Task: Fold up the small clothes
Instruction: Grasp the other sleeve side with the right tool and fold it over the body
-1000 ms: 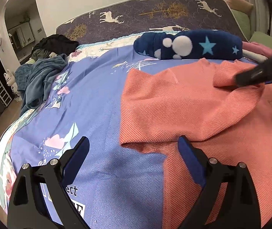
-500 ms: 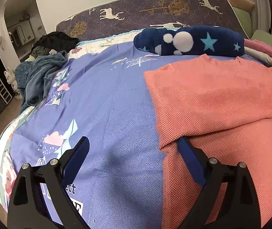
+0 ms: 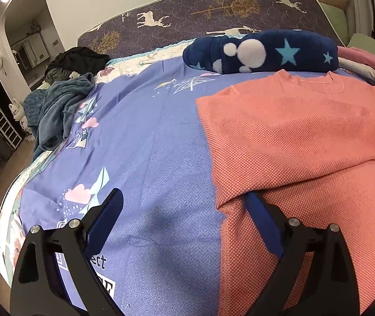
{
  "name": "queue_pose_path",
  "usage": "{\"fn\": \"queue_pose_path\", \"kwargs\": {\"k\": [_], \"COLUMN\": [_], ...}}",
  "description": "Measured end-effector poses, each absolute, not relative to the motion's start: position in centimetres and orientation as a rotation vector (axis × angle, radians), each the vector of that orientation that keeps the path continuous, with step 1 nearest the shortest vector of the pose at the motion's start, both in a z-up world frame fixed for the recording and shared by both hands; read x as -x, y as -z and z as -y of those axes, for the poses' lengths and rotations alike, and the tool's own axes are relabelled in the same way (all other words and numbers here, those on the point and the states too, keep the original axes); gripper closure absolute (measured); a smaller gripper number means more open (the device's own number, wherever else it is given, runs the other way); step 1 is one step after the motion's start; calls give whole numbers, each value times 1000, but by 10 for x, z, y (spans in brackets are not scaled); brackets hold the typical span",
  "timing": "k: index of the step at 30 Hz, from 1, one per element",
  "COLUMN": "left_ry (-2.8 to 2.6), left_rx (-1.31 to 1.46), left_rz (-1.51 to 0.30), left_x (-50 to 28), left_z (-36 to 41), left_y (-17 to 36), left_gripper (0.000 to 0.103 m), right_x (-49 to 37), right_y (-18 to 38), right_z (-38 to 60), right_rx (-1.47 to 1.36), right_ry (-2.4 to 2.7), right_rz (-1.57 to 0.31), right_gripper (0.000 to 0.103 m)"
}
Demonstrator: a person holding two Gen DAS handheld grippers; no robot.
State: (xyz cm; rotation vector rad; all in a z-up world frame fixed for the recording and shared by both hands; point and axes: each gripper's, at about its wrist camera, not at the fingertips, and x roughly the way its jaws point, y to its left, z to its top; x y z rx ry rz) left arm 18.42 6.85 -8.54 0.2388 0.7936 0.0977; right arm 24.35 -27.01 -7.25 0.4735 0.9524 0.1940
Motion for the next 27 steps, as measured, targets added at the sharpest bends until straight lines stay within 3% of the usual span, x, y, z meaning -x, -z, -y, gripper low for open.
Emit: {"fn": "queue_pose_path", "kwargs": {"k": [4, 8, 10, 16, 18, 20, 22, 24, 25, 27], "left_ry": [-137, -189, -185, -198, -151, -42, 96, 172, 181, 120], "left_rx": [-177, -123, -108, -108, -65, 22, 102, 110, 81, -3], "left_rz": [-809, -819, -817, -742, -688, -653, -664, -697, -735, -841], "left_x": [-187, -187, -183, -163, -156, -154, -163, -177, -188, -209], "left_z": [-81, -92, -95, -101, -100, -97, -87, -71, -61, -48], "left_y": [86, 86, 85, 69, 56, 41, 34, 40, 50, 80], "left_gripper": [8, 8, 8, 9, 18, 44, 63, 69, 71, 73], "right_x": [-217, -240, -243, -213, -207, -204, -210, -220, -223, -222], "right_y": [30, 59, 79, 67, 54, 49, 56, 78, 89, 100], "right_z": [283, 291, 304, 300, 282, 265, 246, 234, 233, 237], "right_rx": [-493, -408, -451, -433, -371, -352, -337, -265, -250, -257], "right_ry": [-170, -109, -44, -76, -162, -277, -345, -257, -228, -232], "right_rz": [-710, -838, -900, -856, -824, -824, -880, -957, -982, -937], "right_gripper": [98, 85, 83, 72, 72, 80, 82, 83, 88, 90]}}
